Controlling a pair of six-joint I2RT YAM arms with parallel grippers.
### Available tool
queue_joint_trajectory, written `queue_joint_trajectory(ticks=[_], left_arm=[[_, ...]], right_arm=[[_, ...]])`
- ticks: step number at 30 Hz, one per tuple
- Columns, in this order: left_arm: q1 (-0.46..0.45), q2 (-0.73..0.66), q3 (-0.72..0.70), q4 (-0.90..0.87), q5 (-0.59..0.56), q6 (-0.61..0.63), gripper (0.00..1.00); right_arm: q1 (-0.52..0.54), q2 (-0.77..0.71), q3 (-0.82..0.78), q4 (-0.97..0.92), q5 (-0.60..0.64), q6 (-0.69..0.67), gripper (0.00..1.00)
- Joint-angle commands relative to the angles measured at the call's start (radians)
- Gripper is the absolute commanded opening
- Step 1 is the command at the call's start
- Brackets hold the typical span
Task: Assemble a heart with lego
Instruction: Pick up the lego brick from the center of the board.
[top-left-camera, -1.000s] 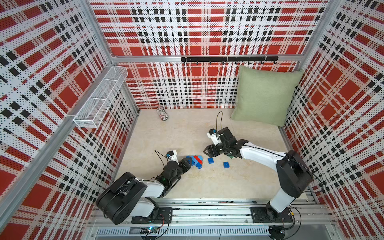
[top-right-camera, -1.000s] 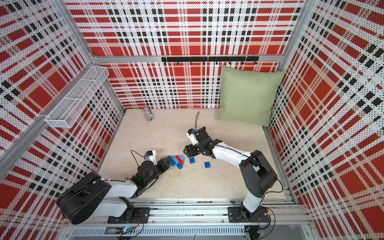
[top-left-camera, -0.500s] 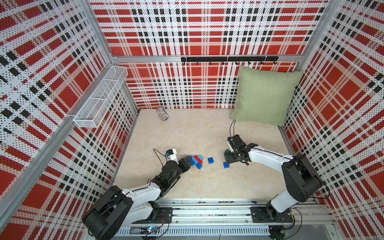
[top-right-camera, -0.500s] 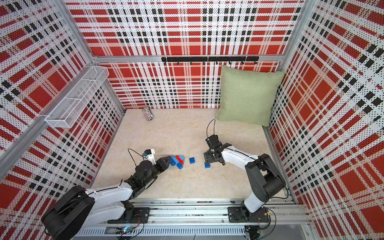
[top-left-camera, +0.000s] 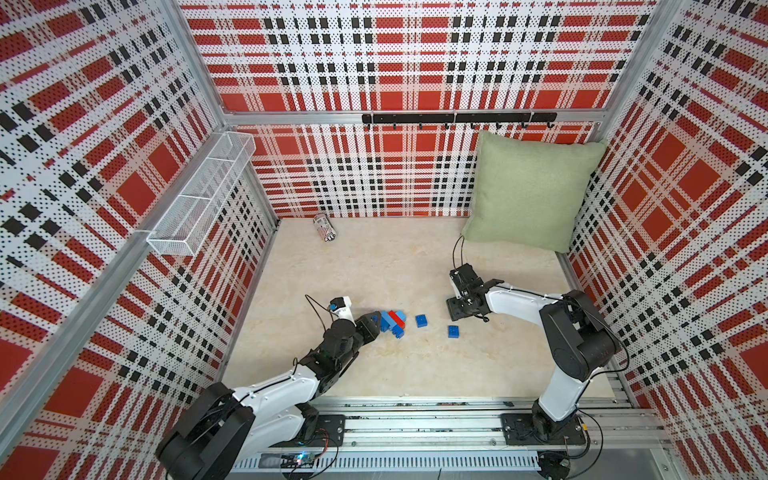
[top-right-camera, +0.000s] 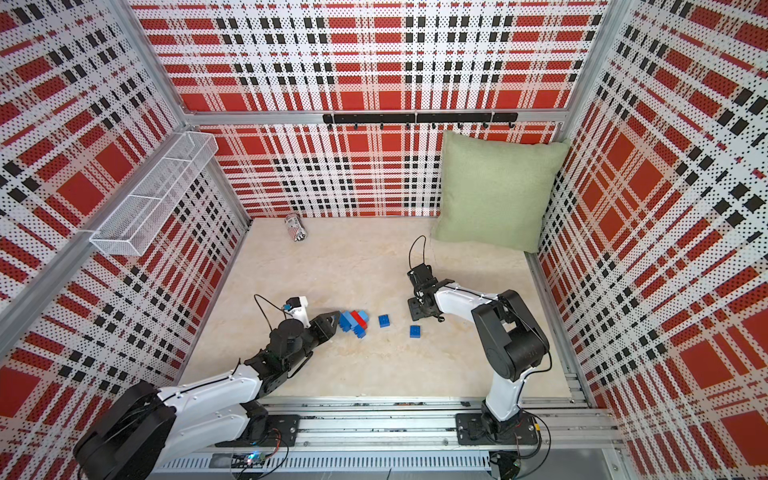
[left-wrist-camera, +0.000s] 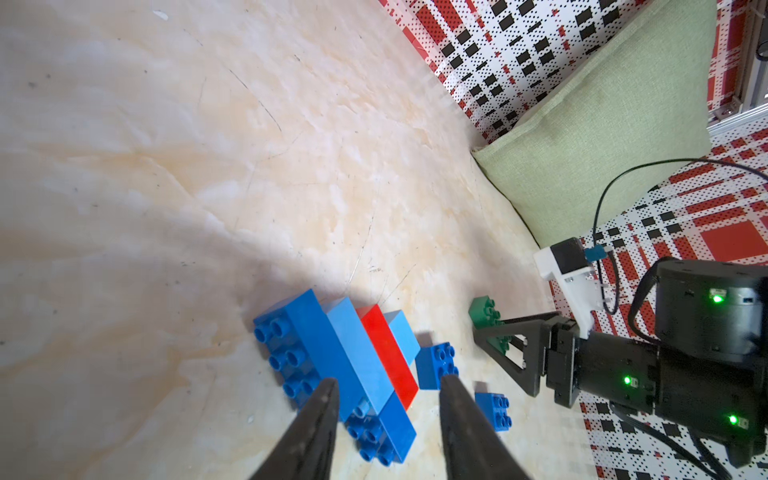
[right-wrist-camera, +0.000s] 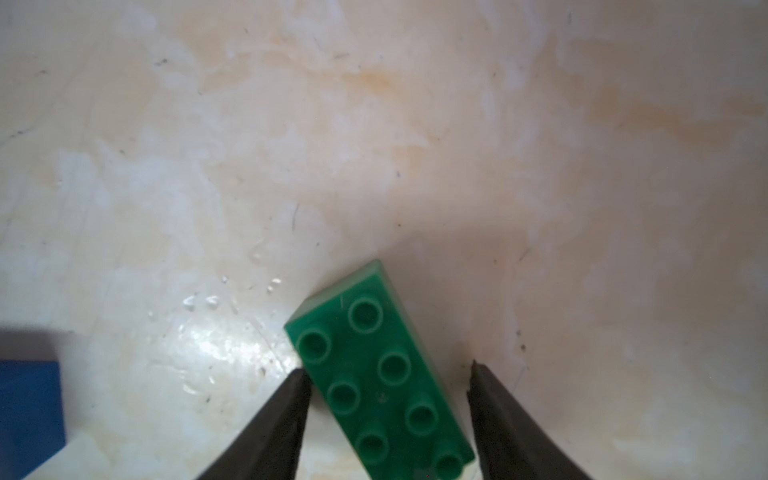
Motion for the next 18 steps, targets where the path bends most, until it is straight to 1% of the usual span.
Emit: queue_joint_trajectory(ticks=[1, 4, 6, 8, 11, 13, 16, 18], left_arm=[[-0.007, -0.028, 0.021, -0.034, -0.022, 0.021, 0.46], [-0.006, -0.036, 0.022, -0.036, -0.027, 0.021, 0.46], [-0.008, -0.037, 0.031, -0.038, -0.023, 0.022, 0.46], [-0.010, -0.040, 0.036, -0.039, -0.016, 0.022, 0.46], [-0.022, -0.059, 0.040, -0.048, -0.014, 0.018, 0.46], [-0.028, -0.077, 0.043, -0.055, -0.010, 0.018, 0.48], [-0.036, -0.096, 0.053, -0.057, 0.015, 0.024, 0.52], [-0.038, -0.105, 0.068, -0.056, 0.051, 0.034, 0.57]], right_arm=[[-0.006, -0.031, -0.047, -0.010, -0.024, -0.002, 0.55], [-0.006, -0.054, -0.066, -0.015, -0.006, -0.004, 0.38], [-0.006, -0.058, -0.063, -0.020, -0.010, -0.011, 0.31], [-0.005, -0.075, -0.065, -0.010, -0.017, -0.015, 0.29], [0.007, -0.120, -0.063, -0.009, -0.003, -0.016, 0.27], [0.028, -0.152, -0.063, -0.013, 0.007, -0.021, 0.27], [0.093, -0.207, -0.062, -0.016, 0.051, -0.033, 0.27], [0.152, -0.248, -0.068, -0.007, 0.082, -0.039, 0.27]])
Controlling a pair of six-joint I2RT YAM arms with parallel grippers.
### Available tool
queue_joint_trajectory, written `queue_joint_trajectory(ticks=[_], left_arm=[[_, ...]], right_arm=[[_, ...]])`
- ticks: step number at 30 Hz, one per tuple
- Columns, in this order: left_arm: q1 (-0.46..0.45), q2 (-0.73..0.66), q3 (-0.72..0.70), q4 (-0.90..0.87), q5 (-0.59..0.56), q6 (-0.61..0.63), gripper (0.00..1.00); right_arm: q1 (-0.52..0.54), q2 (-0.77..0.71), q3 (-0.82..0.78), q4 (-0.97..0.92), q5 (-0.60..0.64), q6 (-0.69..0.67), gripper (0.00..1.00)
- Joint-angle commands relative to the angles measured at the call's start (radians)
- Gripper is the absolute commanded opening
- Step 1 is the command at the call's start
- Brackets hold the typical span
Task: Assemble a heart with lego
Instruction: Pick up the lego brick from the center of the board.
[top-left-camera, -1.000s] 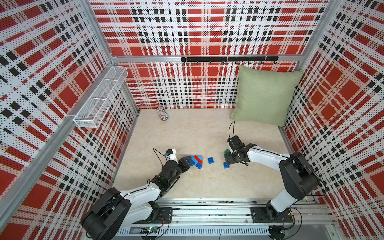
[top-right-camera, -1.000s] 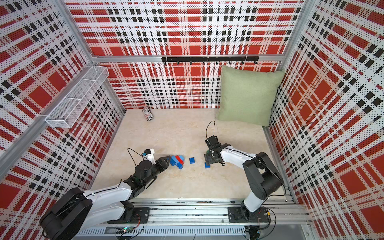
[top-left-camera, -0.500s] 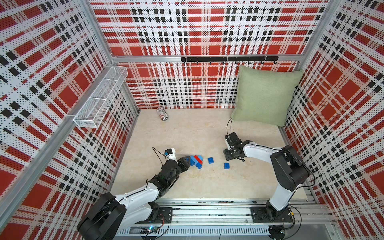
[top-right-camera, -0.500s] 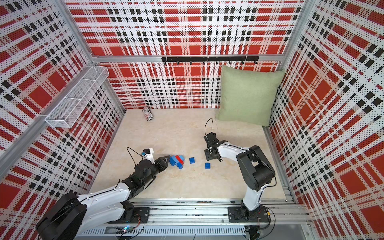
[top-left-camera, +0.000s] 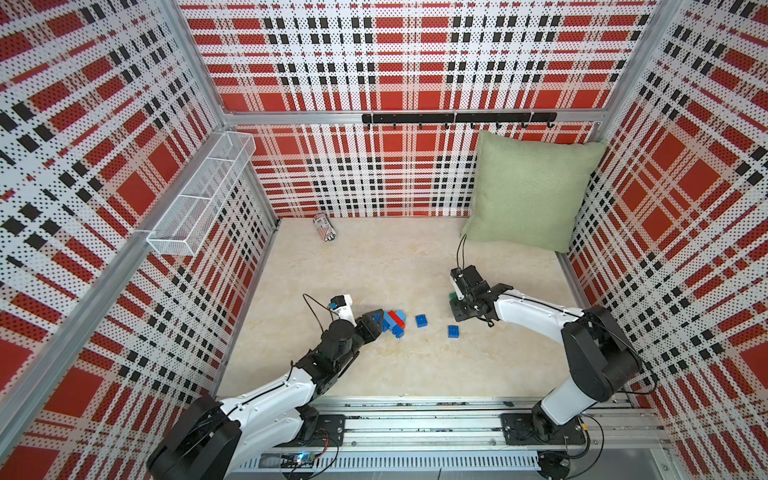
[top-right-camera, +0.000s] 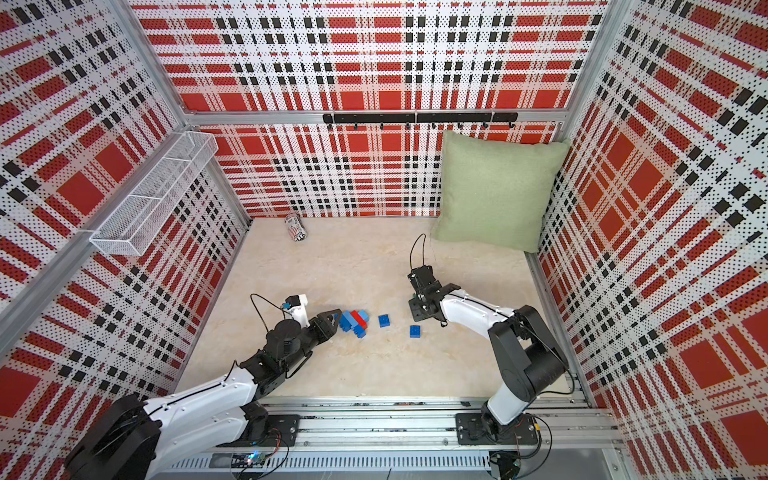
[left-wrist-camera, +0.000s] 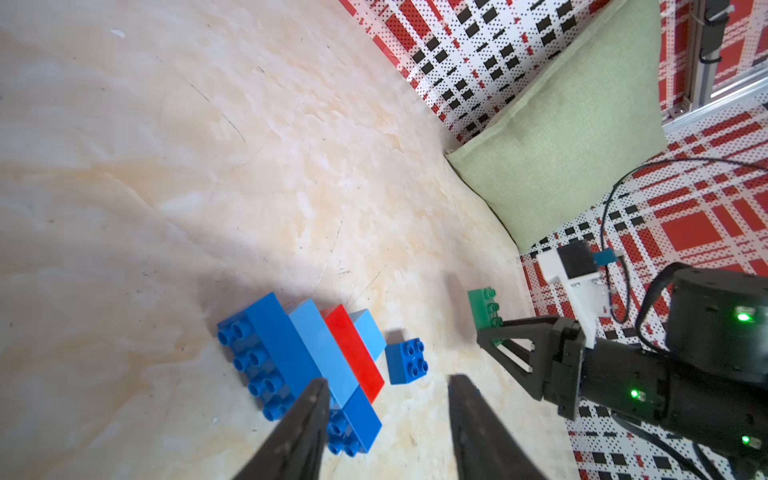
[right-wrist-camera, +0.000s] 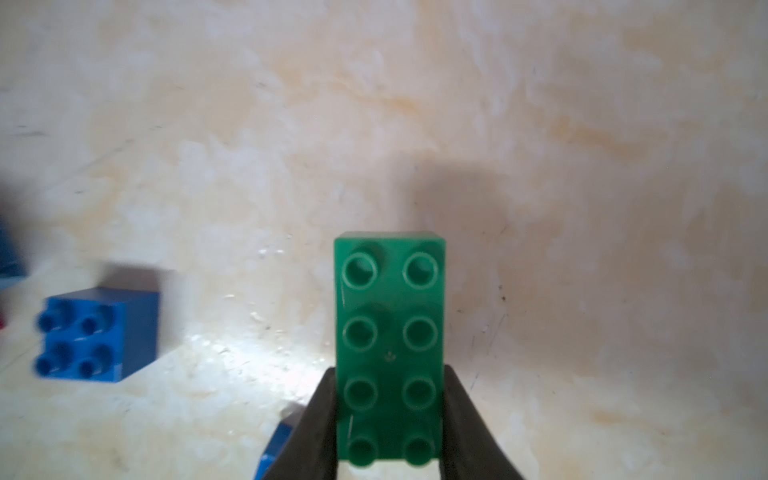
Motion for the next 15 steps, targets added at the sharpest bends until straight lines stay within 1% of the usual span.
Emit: queue_joint_trajectory(ticks=[1, 3, 5, 8, 13, 15], left_arm=[[-0.011, -0.018, 0.056, -0.005, 0.062, 0.037, 0.59], [-0.018, -0.012, 0.084, -0.006, 0.094, 0.059, 0.65], [-0.023, -0.001, 0.105, 0.000, 0.152, 0.082, 0.67], [-0.026, 0.017, 0.113, 0.038, 0.225, 0.094, 0.68], [-0.034, 0.078, 0.135, 0.076, 0.305, 0.109, 0.68], [-0.037, 0.112, 0.137, 0.101, 0.329, 0.108, 0.68]], right_arm=[[0.097, -0.091, -0.017, 0.011, 0.053, -0.018, 0.27], [0.157, -0.138, -0.041, 0.042, 0.055, -0.023, 0.27], [0.227, -0.183, -0.074, 0.084, 0.104, -0.035, 0.28], [0.300, -0.225, -0.103, 0.125, 0.155, -0.035, 0.28], [0.357, -0.287, -0.161, 0.222, 0.126, -0.030, 0.29], [0.371, -0.307, -0.179, 0.264, 0.095, -0.036, 0.30]])
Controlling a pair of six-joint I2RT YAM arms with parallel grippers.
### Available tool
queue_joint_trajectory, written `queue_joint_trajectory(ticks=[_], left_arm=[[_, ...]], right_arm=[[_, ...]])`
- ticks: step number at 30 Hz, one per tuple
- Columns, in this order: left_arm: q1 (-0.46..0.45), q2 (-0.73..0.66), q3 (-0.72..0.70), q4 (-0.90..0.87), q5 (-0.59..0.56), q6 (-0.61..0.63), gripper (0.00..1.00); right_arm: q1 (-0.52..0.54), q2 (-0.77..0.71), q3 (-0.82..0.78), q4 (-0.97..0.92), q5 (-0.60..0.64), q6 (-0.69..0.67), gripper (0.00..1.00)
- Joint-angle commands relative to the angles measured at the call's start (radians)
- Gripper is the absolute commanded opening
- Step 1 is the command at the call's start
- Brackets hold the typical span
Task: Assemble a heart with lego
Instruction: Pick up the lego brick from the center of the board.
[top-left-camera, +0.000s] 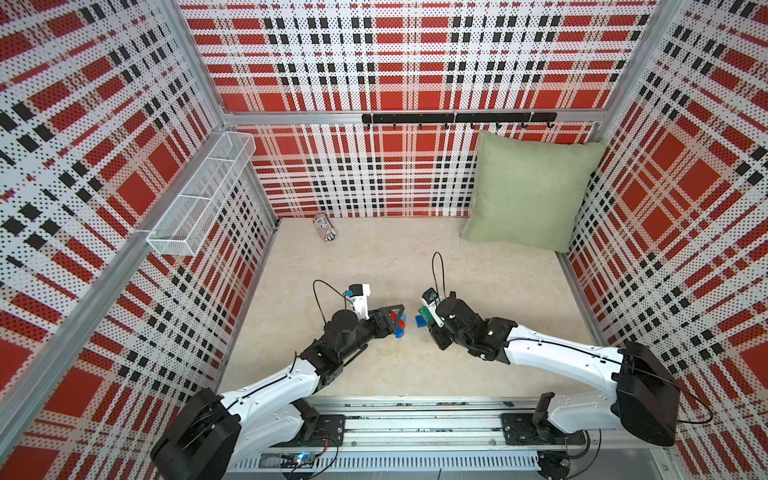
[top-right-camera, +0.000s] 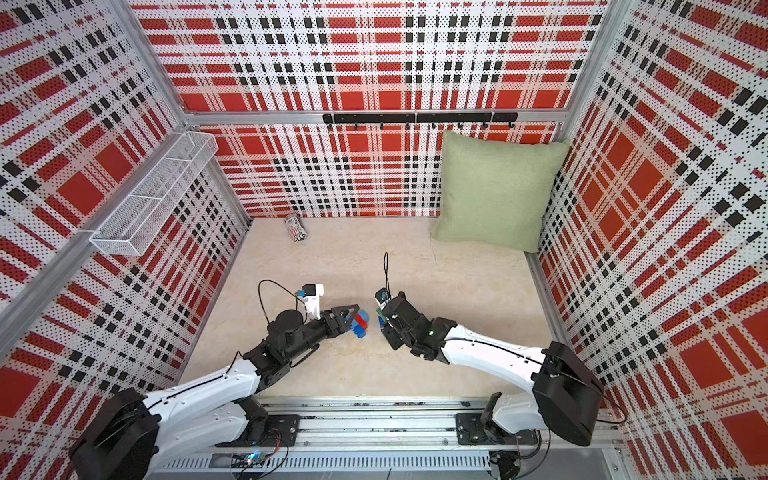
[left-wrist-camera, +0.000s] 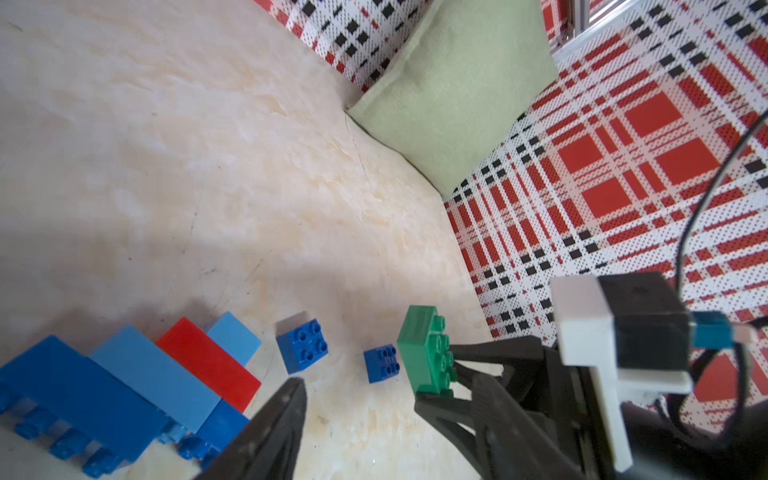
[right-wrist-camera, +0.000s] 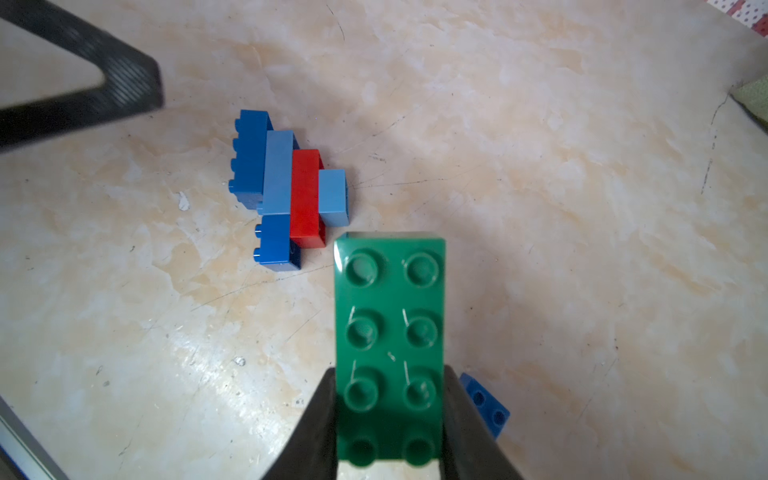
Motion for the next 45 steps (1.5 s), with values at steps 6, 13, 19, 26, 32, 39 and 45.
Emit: queue_joint_trajectory(ticks=[6, 13, 19, 26, 32, 39, 45], left_arm=[[-0.047, 0.134, 0.085, 0.107, 0.143, 0.041, 0.67], [-0.057, 0.217, 0.114, 0.202, 0.183, 0.024, 0.56], [-0.047, 0.233, 0.120, 0.240, 0.189, 0.014, 0.37], [-0.030, 0.218, 0.101, 0.259, 0.183, 0.011, 0.15], [0.022, 0.181, 0.075, 0.297, 0.215, 0.010, 0.12], [0.030, 0.128, 0.058, 0.396, 0.268, 0.021, 0.12], [0.010, 0.087, 0.048, 0.484, 0.299, 0.006, 0.12]], right_arm=[[0.042, -0.033, 0.000, 0.122, -0.036, -0.031, 0.31], [0.055, -0.016, 0.018, 0.140, -0.037, -0.046, 0.30], [0.056, -0.004, 0.019, 0.136, -0.036, -0.055, 0.31], [0.055, -0.020, 0.022, 0.140, -0.070, -0.049, 0.56], [-0.064, -0.106, 0.005, 0.135, -0.329, -0.010, 0.81], [-0.293, -0.140, -0.045, 0.302, -0.935, 0.119, 0.77], [-0.339, -0.118, -0.049, 0.443, -1.103, 0.223, 0.65]])
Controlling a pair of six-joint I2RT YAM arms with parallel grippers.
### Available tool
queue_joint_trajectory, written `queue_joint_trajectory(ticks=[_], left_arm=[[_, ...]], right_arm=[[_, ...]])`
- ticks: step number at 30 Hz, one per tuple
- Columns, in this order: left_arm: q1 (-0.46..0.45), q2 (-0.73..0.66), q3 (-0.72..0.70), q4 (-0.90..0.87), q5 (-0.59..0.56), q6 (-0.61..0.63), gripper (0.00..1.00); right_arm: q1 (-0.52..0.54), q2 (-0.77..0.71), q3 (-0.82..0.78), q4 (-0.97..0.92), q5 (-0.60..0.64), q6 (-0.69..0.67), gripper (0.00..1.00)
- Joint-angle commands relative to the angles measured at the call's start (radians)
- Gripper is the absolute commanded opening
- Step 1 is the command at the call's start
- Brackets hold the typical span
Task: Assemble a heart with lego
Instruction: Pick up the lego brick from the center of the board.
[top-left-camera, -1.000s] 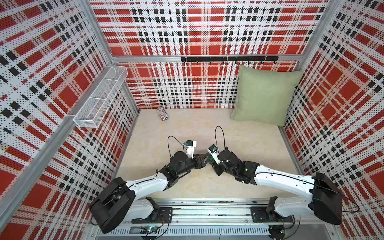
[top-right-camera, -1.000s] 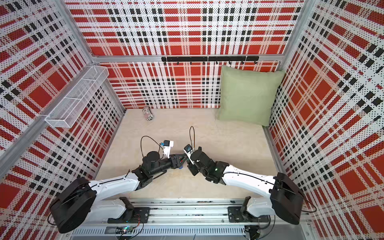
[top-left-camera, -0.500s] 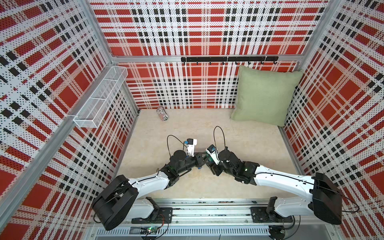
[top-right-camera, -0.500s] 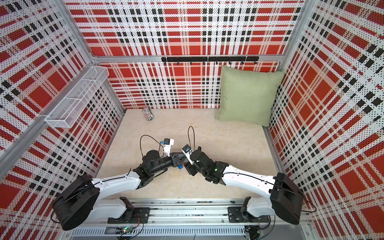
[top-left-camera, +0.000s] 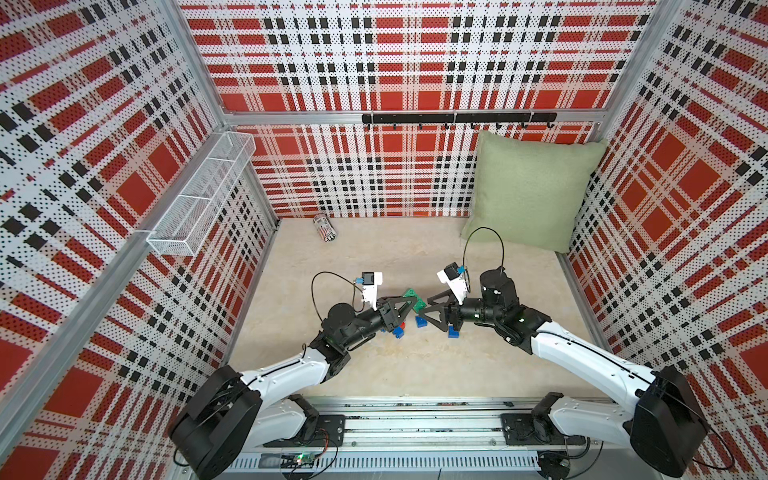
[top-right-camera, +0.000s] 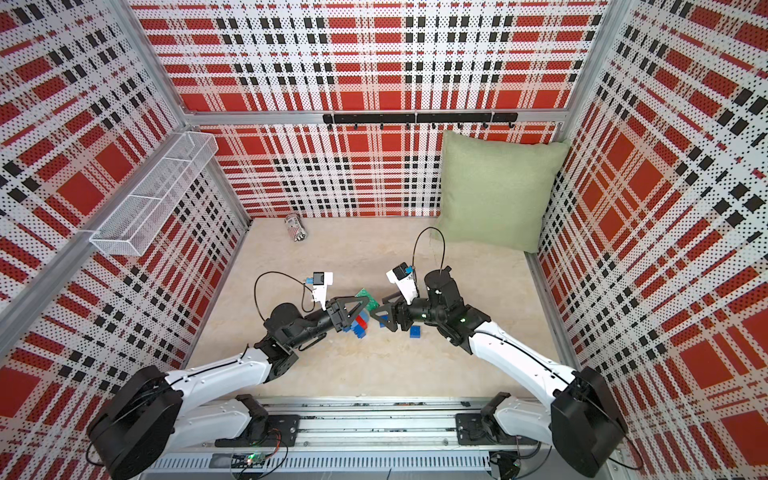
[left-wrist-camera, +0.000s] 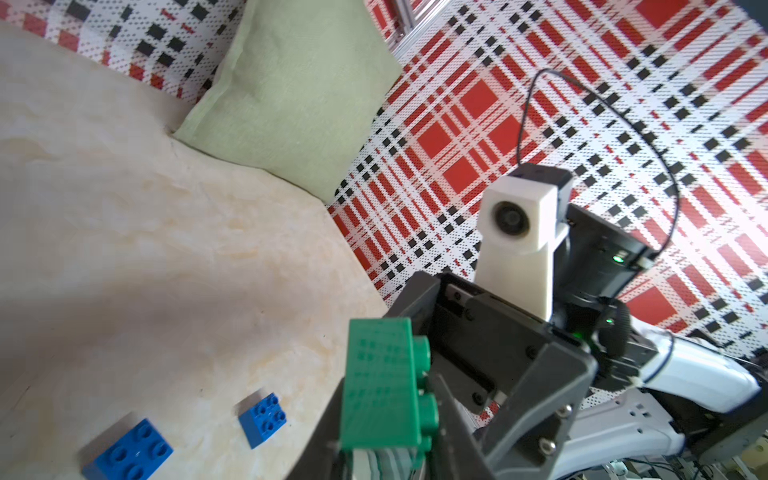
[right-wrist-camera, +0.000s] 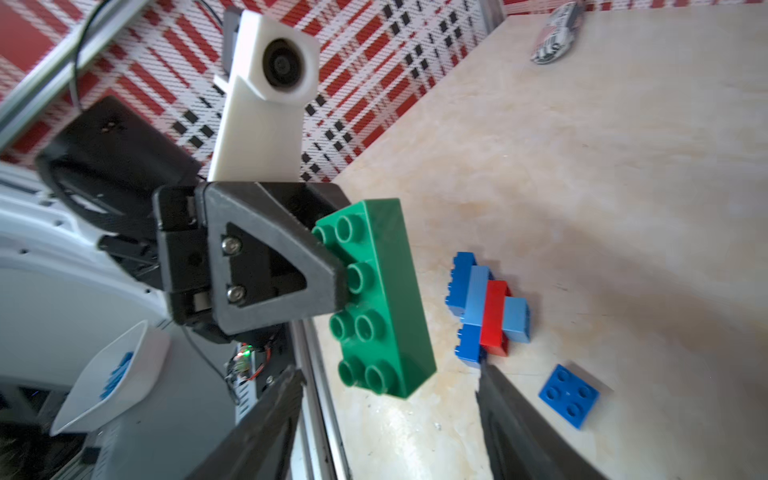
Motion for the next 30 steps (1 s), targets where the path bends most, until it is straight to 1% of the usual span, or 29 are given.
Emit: queue_joint_trajectory(ticks=[1, 3, 5, 8, 12, 13, 15, 17, 18, 19, 21, 23, 24, 25, 27, 29, 30], left_arm=[[-0.013, -0.025, -0.005, 0.080, 0.034, 0.003, 0.12], [-0.014, -0.023, -0.003, 0.088, 0.033, -0.003, 0.12], [-0.016, -0.022, -0.001, 0.098, 0.040, -0.009, 0.12], [-0.021, -0.023, -0.001, 0.111, 0.047, -0.015, 0.12], [-0.033, -0.025, -0.002, 0.140, 0.064, -0.029, 0.12], [-0.039, -0.024, -0.002, 0.153, 0.070, -0.030, 0.12], [-0.042, -0.025, -0.003, 0.154, 0.073, -0.029, 0.12], [-0.038, -0.029, -0.007, 0.154, 0.071, -0.026, 0.12], [-0.035, -0.031, -0.010, 0.154, 0.067, -0.026, 0.14], [-0.032, -0.035, -0.014, 0.154, 0.069, -0.024, 0.18], [-0.023, -0.039, -0.017, 0.153, 0.066, -0.022, 0.39], [-0.009, -0.047, -0.017, 0.143, 0.063, -0.021, 0.56], [-0.001, -0.052, -0.018, 0.136, 0.056, -0.021, 0.62], [0.011, -0.061, -0.023, 0.118, 0.044, -0.022, 0.68], [0.041, -0.095, -0.032, 0.040, 0.004, -0.008, 0.71], [0.075, -0.145, -0.035, -0.119, -0.092, 0.026, 0.75], [0.089, -0.169, -0.036, -0.195, -0.145, 0.042, 0.75]], right_arm=[[-0.011, 0.009, -0.011, 0.138, -0.187, 0.089, 0.64], [-0.012, 0.018, -0.020, 0.212, -0.237, 0.141, 0.57], [-0.012, 0.020, -0.027, 0.251, -0.253, 0.169, 0.51], [-0.011, 0.009, -0.031, 0.261, -0.244, 0.169, 0.42], [-0.012, 0.019, -0.012, 0.246, -0.236, 0.169, 0.43], [-0.012, 0.025, -0.013, 0.263, -0.241, 0.212, 0.42], [-0.012, 0.021, -0.025, 0.315, -0.247, 0.242, 0.36], [-0.012, 0.011, -0.028, 0.320, -0.236, 0.246, 0.28], [-0.012, 0.007, -0.031, 0.314, -0.229, 0.242, 0.26], [-0.012, 0.004, -0.029, 0.299, -0.222, 0.234, 0.26], [-0.012, -0.002, -0.028, 0.272, -0.207, 0.218, 0.22], [-0.012, -0.002, 0.001, 0.162, -0.151, 0.150, 0.17], [-0.012, -0.002, 0.014, 0.106, -0.129, 0.116, 0.16], [-0.012, -0.004, 0.027, 0.037, -0.074, 0.081, 0.16], [-0.008, 0.002, 0.066, -0.123, 0.054, 0.001, 0.16], [0.015, 0.015, 0.095, -0.266, 0.255, -0.054, 0.16], [0.029, 0.027, 0.103, -0.291, 0.287, -0.065, 0.16]])
